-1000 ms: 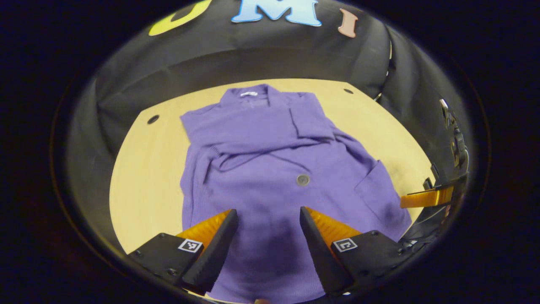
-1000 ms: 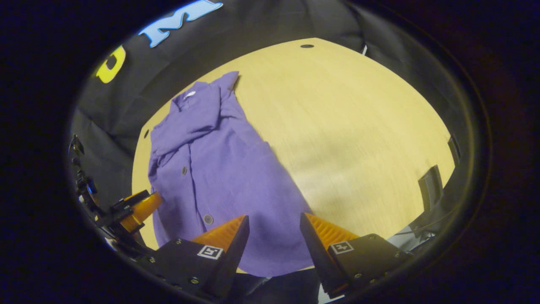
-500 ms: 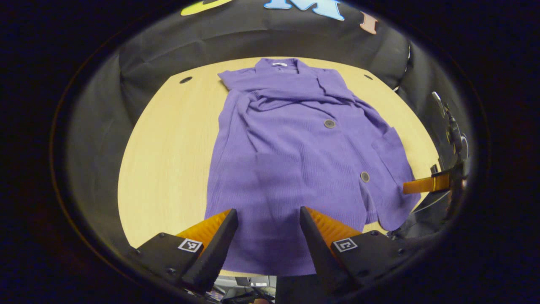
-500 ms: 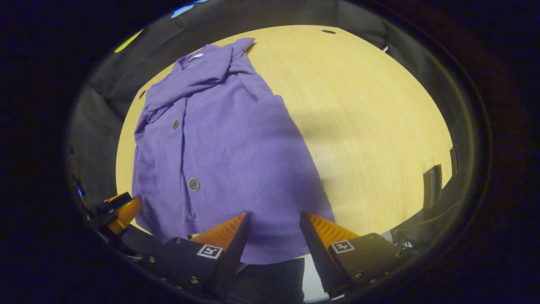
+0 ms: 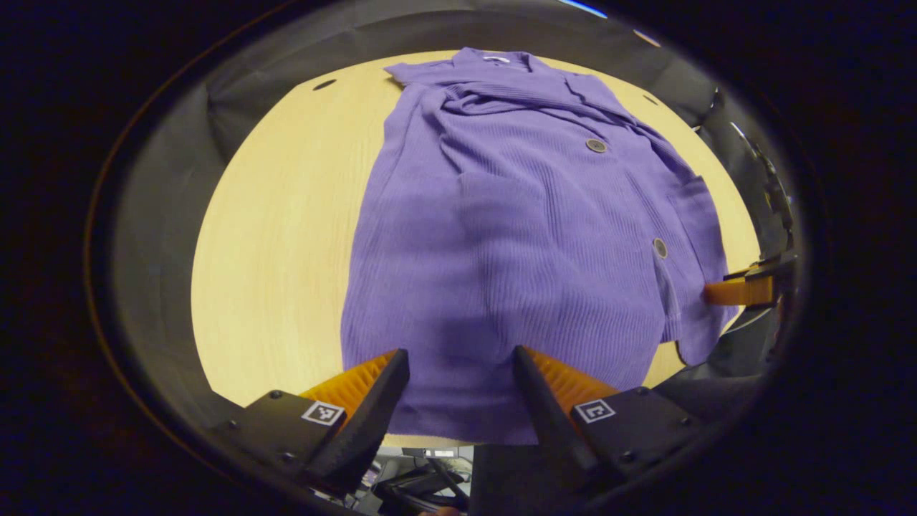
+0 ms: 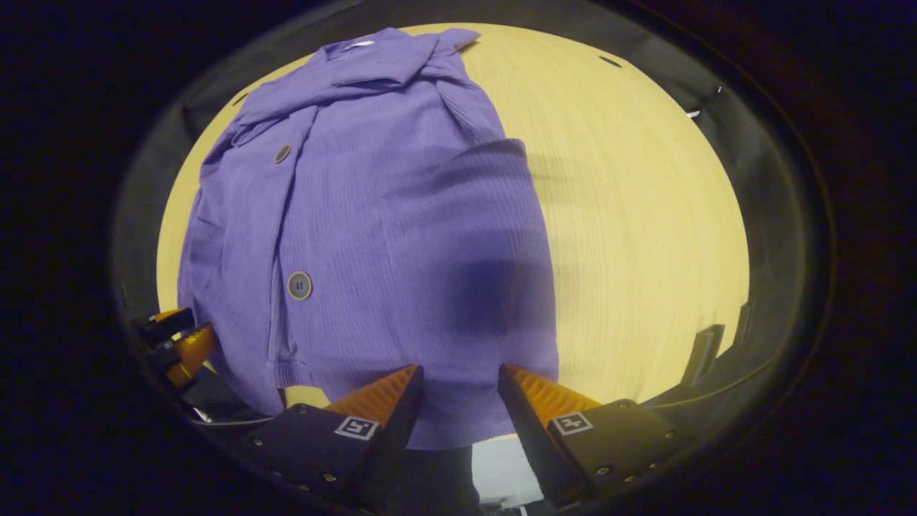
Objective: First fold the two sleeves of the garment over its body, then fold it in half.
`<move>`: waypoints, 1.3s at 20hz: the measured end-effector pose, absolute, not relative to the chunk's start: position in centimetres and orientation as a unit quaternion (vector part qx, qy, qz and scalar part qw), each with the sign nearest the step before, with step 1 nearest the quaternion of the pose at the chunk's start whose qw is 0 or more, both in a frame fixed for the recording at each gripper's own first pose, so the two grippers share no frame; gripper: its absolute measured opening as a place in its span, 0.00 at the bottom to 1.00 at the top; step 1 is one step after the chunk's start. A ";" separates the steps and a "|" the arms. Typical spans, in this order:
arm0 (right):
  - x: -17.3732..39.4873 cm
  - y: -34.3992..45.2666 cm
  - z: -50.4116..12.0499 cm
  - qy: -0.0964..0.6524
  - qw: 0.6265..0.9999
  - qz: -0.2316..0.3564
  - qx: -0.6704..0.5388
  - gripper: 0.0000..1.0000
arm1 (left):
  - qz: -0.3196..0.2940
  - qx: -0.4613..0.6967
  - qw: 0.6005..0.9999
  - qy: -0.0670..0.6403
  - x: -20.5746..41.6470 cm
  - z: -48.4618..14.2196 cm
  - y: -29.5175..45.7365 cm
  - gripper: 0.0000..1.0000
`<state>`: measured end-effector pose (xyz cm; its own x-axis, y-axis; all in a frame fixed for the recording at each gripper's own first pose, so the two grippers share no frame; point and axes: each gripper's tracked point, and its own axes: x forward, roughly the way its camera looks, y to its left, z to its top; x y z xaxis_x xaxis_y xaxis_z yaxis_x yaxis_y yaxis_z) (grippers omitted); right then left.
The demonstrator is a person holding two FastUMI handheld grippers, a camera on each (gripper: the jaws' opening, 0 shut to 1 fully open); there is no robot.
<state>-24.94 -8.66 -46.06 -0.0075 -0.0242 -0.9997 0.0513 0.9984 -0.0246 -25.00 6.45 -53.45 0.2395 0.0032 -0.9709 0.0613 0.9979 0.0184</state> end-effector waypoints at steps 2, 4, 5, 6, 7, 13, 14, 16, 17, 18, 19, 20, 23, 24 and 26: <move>-24.7 -8.5 -46.0 0.719 0.694 -0.029 0.010 0.72 | -0.017 0.023 0.790 0.613 -24.5 -53.5 6.4 1.00; -24.7 -8.4 -45.9 0.719 0.694 -0.030 -0.001 0.73 | -0.014 0.021 0.793 0.608 -24.1 -53.2 6.5 1.00; -24.6 -8.0 -45.7 0.716 0.698 -0.029 -0.002 0.71 | -0.011 0.019 0.796 0.605 -23.6 -53.4 6.6 0.83; -24.5 -7.7 -45.9 0.710 0.704 -0.025 -0.003 0.66 | -0.006 0.013 0.803 0.595 -22.8 -53.4 7.0 0.66; -24.1 -7.3 -46.0 0.698 0.715 -0.027 -0.001 0.47 | 0.004 0.003 0.811 0.585 -21.8 -53.4 7.2 0.48; -24.1 -7.1 -45.9 0.690 0.723 -0.032 0.004 0.01 | 0.009 0.006 0.809 0.588 -21.9 -53.4 6.9 0.07; -24.1 -7.1 -45.9 0.686 0.726 -0.034 0.012 0.01 | 0.010 0.003 0.812 0.584 -21.8 -53.3 7.0 0.07; -24.0 -7.1 -45.8 0.679 0.732 -0.037 0.034 0.01 | 0.008 -0.002 0.816 0.577 -21.7 -53.2 7.0 0.07; -23.8 -7.1 -45.7 0.674 0.736 -0.040 0.043 0.01 | 0.007 0.003 0.816 0.577 -21.8 -53.2 7.1 0.07; -23.6 -7.2 -45.4 0.669 0.741 -0.043 0.050 0.01 | 0.008 0.013 0.818 0.576 -21.7 -53.0 7.1 0.06; -23.2 -7.2 -45.0 0.659 0.748 -0.045 0.057 0.01 | 0.010 0.025 0.821 0.570 -21.5 -52.7 7.3 0.08; -22.7 -7.1 -44.3 0.650 0.756 -0.047 0.064 0.01 | 0.009 0.033 0.825 0.564 -21.2 -52.1 7.2 0.06; -21.0 -6.4 -42.5 0.626 0.773 -0.041 0.088 0.01 | 0.008 0.026 0.840 0.542 -19.7 -50.1 6.8 0.07; -20.4 -5.9 -41.8 0.620 0.778 -0.038 0.099 0.01 | 0.009 0.019 0.844 0.536 -19.1 -49.4 6.6 0.07; -18.9 -5.0 -40.5 0.605 0.787 -0.031 0.117 0.01 | 0.012 0.014 0.852 0.523 -17.4 -48.0 6.7 0.07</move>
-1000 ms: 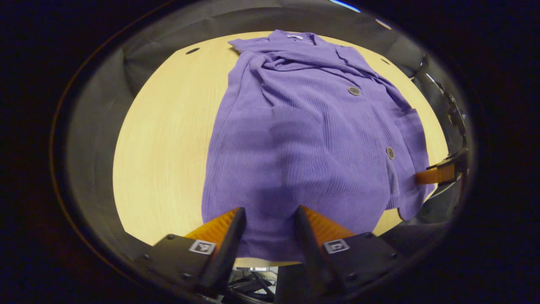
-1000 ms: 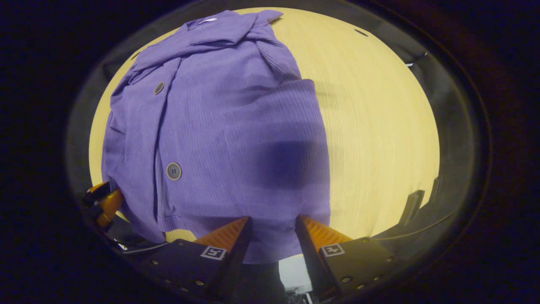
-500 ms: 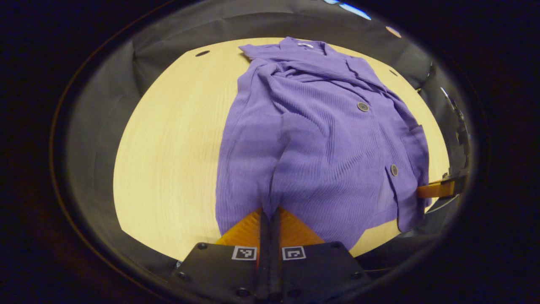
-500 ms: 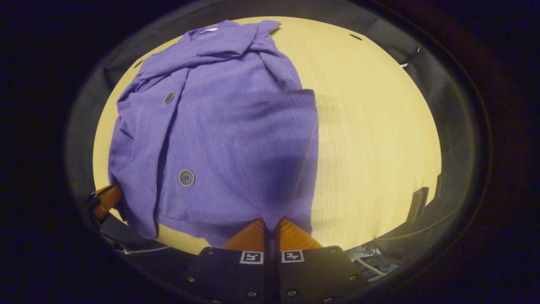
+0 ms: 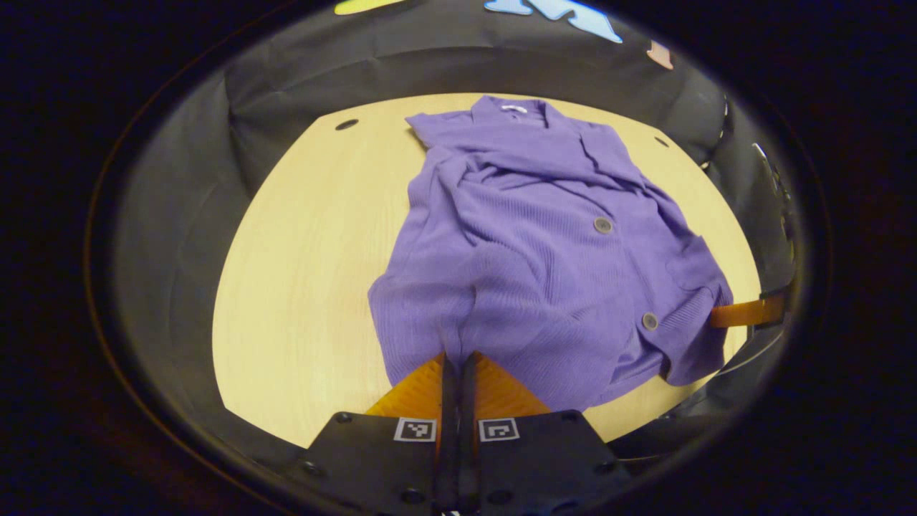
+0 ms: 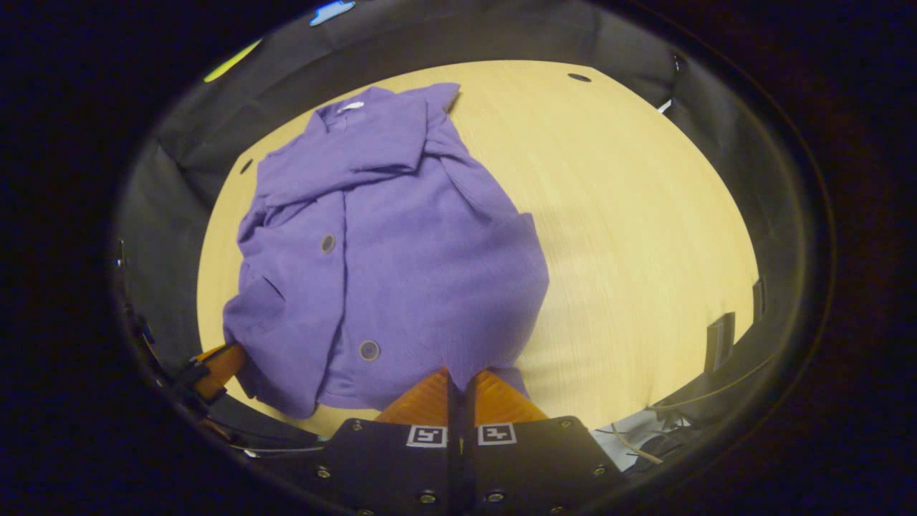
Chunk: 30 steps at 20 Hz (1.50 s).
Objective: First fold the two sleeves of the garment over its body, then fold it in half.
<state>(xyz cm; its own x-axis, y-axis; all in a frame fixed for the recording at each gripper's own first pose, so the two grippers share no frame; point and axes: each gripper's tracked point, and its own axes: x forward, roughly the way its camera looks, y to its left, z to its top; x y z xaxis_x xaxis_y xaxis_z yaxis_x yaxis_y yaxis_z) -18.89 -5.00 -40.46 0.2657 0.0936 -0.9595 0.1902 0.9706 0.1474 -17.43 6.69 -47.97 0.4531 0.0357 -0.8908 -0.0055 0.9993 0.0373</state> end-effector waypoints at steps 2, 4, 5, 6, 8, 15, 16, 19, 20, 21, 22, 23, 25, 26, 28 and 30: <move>-17.0 -4.4 -39.1 0.588 0.799 -0.024 0.123 0.01 | 0.011 0.012 0.863 0.504 -15.2 -46.5 6.5 0.07; -14.8 -4.0 -38.0 0.571 0.811 -0.017 0.127 0.01 | 0.006 0.011 0.874 0.486 -13.1 -44.9 6.5 0.07; -13.4 -3.9 -37.3 0.563 0.816 -0.014 0.129 0.01 | 0.003 0.013 0.878 0.479 -11.9 -44.4 6.4 0.07; -12.0 -3.7 -36.7 0.555 0.821 -0.012 0.132 0.01 | 0.001 0.015 0.881 0.472 -10.8 -43.8 6.2 0.07; -9.5 -3.7 -35.6 0.539 0.832 -0.009 0.134 0.01 | -0.004 0.015 0.888 0.459 -8.2 -42.8 5.9 0.07; -1.0 -3.8 -33.0 0.499 0.857 -0.004 0.130 0.01 | -0.010 0.009 0.905 0.424 0.6 -40.3 6.1 0.07; 0.3 -3.9 -32.9 0.495 0.859 -0.004 0.131 0.01 | -0.010 0.007 0.907 0.421 1.8 -40.1 6.1 0.07; 3.8 -4.2 -32.5 0.486 0.863 -0.007 0.137 0.01 | -0.013 0.019 0.910 0.414 5.6 -40.1 6.5 0.07; 5.2 -4.4 -32.5 0.484 0.864 -0.009 0.137 0.01 | -0.014 0.021 0.911 0.412 7.1 -40.1 6.5 0.07; 6.6 -4.6 -32.6 0.482 0.865 -0.011 0.136 0.01 | -0.014 0.023 0.913 0.408 8.8 -40.0 6.5 0.07; 8.1 -4.9 -32.8 0.481 0.866 -0.013 0.135 0.01 | -0.013 0.023 0.915 0.403 10.4 -39.9 6.6 0.07; 9.4 -5.0 -32.9 0.479 0.867 -0.014 0.132 0.01 | -0.012 0.022 0.916 0.400 11.8 -39.9 6.6 0.07; 12.2 -5.5 -33.1 0.474 0.871 -0.016 0.131 0.01 | -0.009 0.022 0.919 0.394 14.7 -39.8 6.9 0.07; 13.4 -5.6 -33.4 0.473 0.871 -0.018 0.132 0.01 | -0.007 0.022 0.920 0.392 16.2 -39.7 7.1 0.07; 15.5 -6.0 -34.2 0.473 0.870 -0.023 0.137 0.01 | -0.009 0.018 0.920 0.392 18.9 -40.0 7.1 0.07; 17.3 -6.4 -34.7 0.473 0.869 -0.028 0.145 0.01 | -0.009 0.019 0.920 0.393 21.1 -40.3 7.0 0.07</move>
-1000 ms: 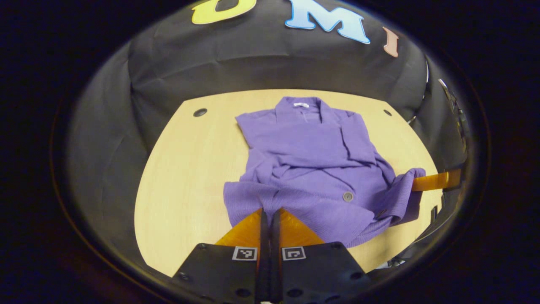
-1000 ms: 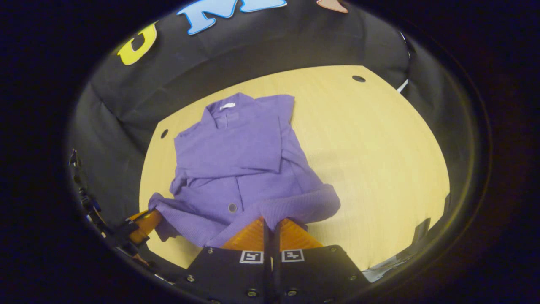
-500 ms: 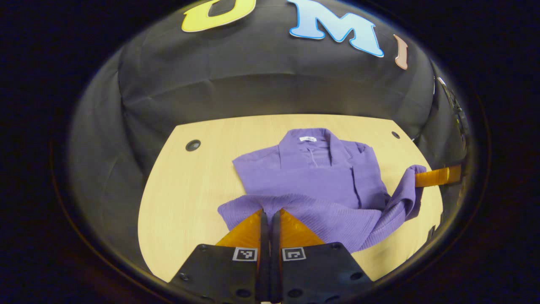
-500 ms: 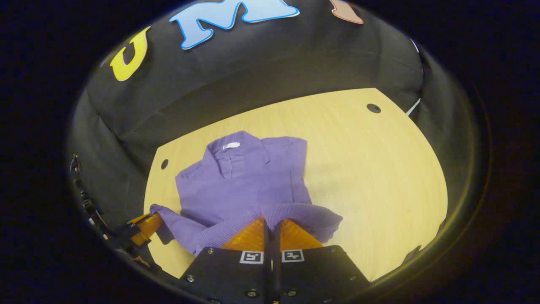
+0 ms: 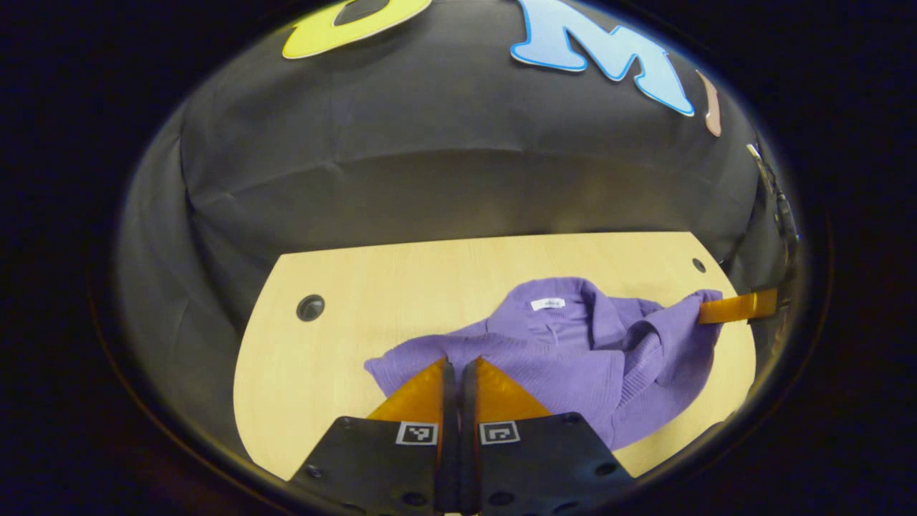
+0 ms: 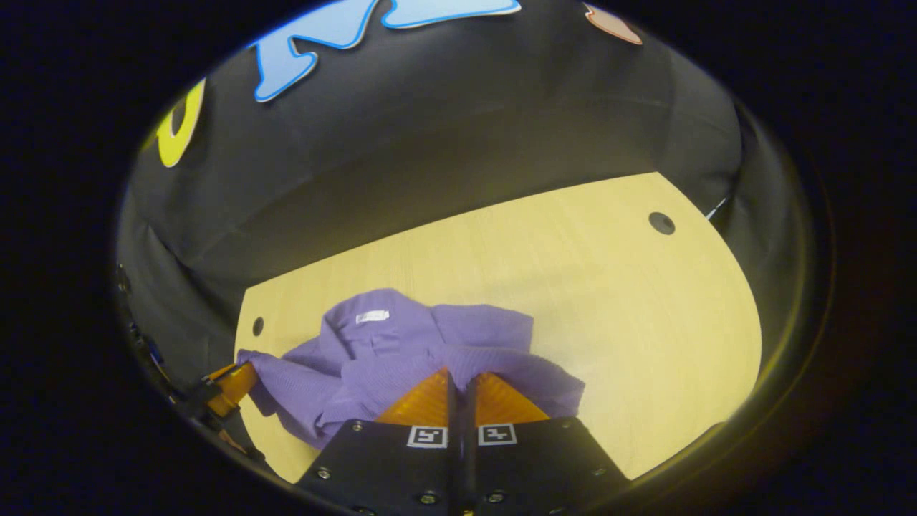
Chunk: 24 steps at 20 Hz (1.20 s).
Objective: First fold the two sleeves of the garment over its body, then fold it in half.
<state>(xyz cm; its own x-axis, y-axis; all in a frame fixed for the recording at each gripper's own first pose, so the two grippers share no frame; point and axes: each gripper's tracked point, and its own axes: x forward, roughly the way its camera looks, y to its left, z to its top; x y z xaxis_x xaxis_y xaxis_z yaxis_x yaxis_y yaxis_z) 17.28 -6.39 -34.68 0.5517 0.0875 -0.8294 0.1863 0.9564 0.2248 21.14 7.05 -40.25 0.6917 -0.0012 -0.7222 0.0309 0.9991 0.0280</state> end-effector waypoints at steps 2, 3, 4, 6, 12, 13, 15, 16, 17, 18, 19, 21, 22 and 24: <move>19.0 -6.8 -34.7 0.468 0.870 -0.033 0.152 0.01 | -0.010 0.023 0.920 0.390 23.0 -40.4 7.1 0.07; 19.7 -7.1 -34.7 0.466 0.870 -0.035 0.155 0.01 | -0.011 0.024 0.921 0.389 23.6 -40.4 7.0 0.07; 20.4 -7.2 -34.7 0.466 0.869 -0.038 0.160 0.01 | -0.010 0.025 0.921 0.389 24.4 -40.4 7.0 0.07; 21.7 -7.4 -34.8 0.466 0.867 -0.042 0.172 0.01 | -0.008 0.023 0.921 0.389 25.7 -40.6 7.0 0.07; 24.7 -7.2 -34.5 0.461 0.868 -0.042 0.181 0.01 | 0.005 0.012 0.922 0.388 28.6 -40.6 8.3 0.07; 25.2 -7.0 -34.3 0.459 0.868 -0.043 0.184 0.01 | 0.006 0.013 0.922 0.387 29.0 -40.5 8.4 0.07; 26.3 -7.5 -34.8 0.455 0.868 -0.048 0.192 0.01 | 0.007 0.023 0.923 0.384 29.5 -40.5 8.4 0.07; 26.4 -7.5 -35.0 0.456 0.866 -0.050 0.196 0.01 | 0.008 0.030 0.922 0.387 29.6 -40.7 8.6 0.07; 26.5 -7.5 -35.4 0.460 0.864 -0.052 0.197 0.01 | 0.009 0.033 0.920 0.390 29.6 -41.0 8.7 0.07; 26.5 -7.5 -35.8 0.464 0.863 -0.052 0.195 0.01 | 0.011 0.034 0.918 0.394 29.8 -41.6 8.6 0.07; 26.6 -7.5 -36.2 0.467 0.862 -0.051 0.191 0.01 | 0.014 0.033 0.916 0.399 29.8 -42.1 8.5 0.07; 26.6 -7.3 -37.1 0.473 0.860 -0.048 0.186 0.02 | 0.015 0.027 0.911 0.411 29.6 -43.0 8.3 0.07; 26.5 -7.3 -37.3 0.477 0.858 -0.047 0.185 0.03 | 0.012 0.023 0.908 0.418 29.4 -43.4 8.0 0.07; 26.5 -7.0 -37.3 0.480 0.856 -0.039 0.189 0.04 | 0.010 0.016 0.907 0.420 29.2 -43.9 7.8 0.07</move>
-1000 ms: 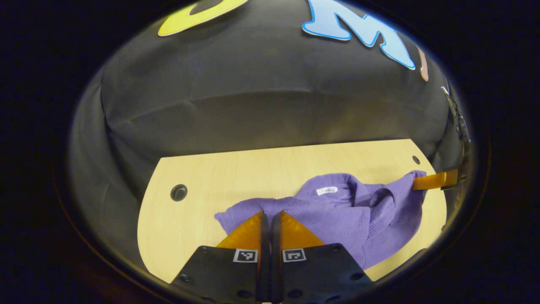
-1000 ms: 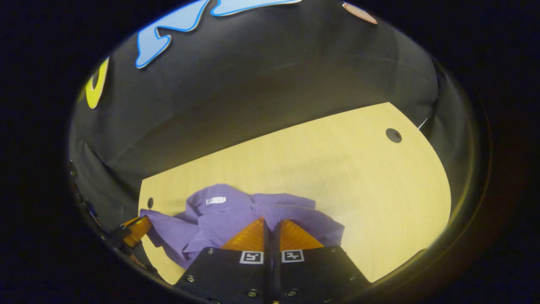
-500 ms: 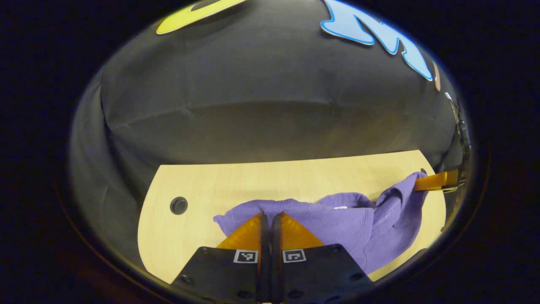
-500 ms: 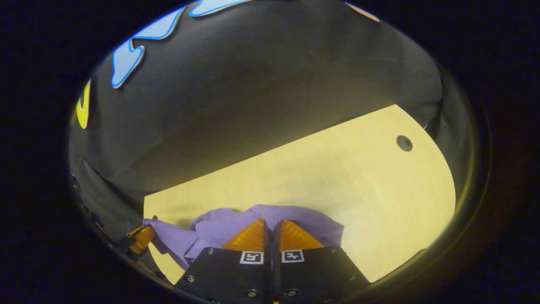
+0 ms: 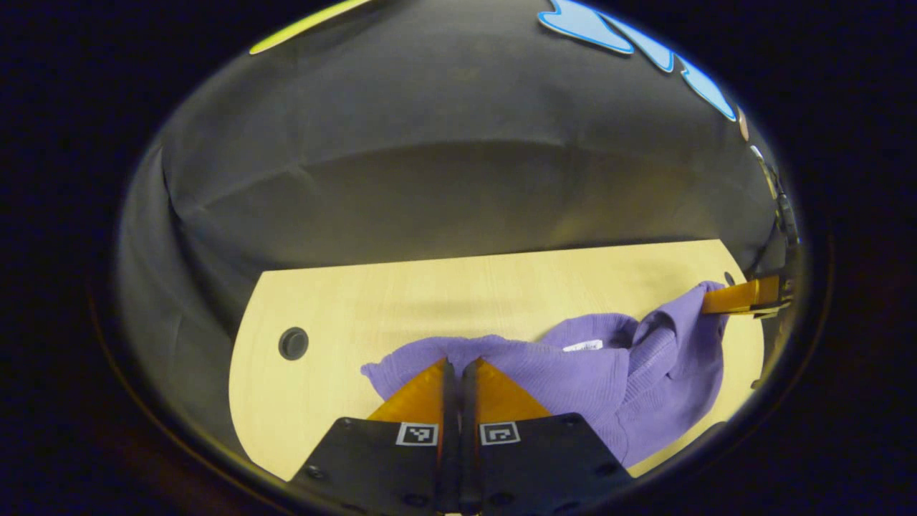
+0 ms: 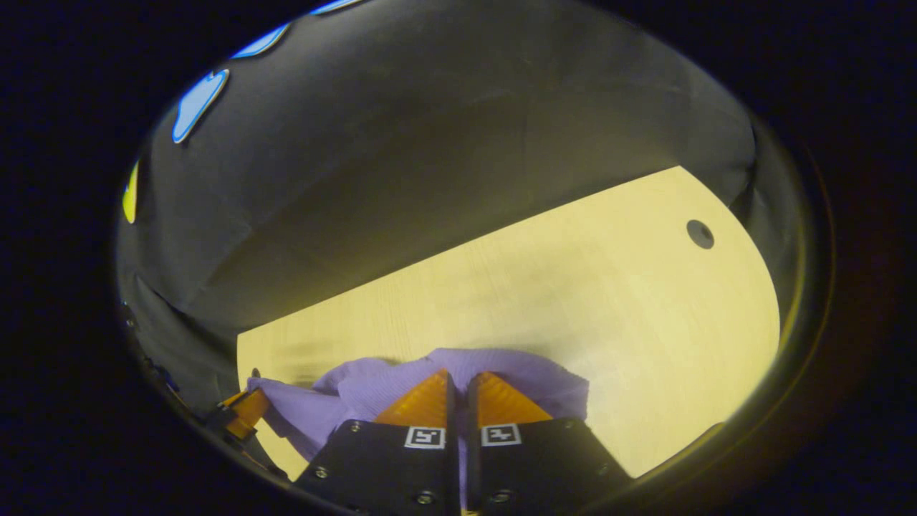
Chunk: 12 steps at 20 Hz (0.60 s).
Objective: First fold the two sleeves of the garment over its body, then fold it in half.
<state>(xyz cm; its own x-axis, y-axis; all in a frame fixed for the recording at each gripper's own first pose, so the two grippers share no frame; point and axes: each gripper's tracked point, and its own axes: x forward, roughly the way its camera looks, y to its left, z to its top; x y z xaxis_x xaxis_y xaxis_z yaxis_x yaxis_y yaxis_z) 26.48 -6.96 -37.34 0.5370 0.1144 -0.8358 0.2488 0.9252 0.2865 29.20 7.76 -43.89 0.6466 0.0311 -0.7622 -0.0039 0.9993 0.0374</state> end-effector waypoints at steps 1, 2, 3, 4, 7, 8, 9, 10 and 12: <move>26.3 -6.9 -37.6 0.481 0.855 -0.038 0.190 0.08 | 0.012 0.014 0.907 0.421 29.3 -44.0 7.8 0.07; 26.3 -7.0 -37.6 0.481 0.855 -0.037 0.191 0.09 | 0.013 0.015 0.904 0.426 29.2 -44.4 7.8 0.07; 26.3 -7.0 -37.7 0.480 0.855 -0.036 0.193 0.13 | 0.012 0.015 0.901 0.433 28.9 -44.6 7.8 0.10; 26.3 -7.2 -37.8 0.481 0.854 -0.036 0.193 0.16 | 0.008 0.013 0.898 0.439 28.6 -44.9 7.6 0.12; 26.3 -7.1 -38.0 0.483 0.854 -0.038 0.192 0.29 | 0.015 0.011 0.898 0.439 28.6 -44.9 7.6 0.34; 26.2 -7.4 -38.0 0.483 0.854 -0.041 0.188 0.40 | 0.013 0.009 0.898 0.440 28.7 -44.8 7.5 0.39; 26.2 -7.4 -38.1 0.483 0.854 -0.042 0.188 0.57 | 0.011 0.010 0.898 0.441 28.5 -44.8 7.3 0.59; 26.1 -7.5 -38.1 0.482 0.855 -0.043 0.188 0.57 | 0.013 0.015 0.897 0.441 28.2 -44.6 7.4 0.80; 25.9 -7.7 -37.9 0.481 0.855 -0.046 0.188 0.53 | 0.009 0.020 0.898 0.440 28.2 -44.9 7.2 1.00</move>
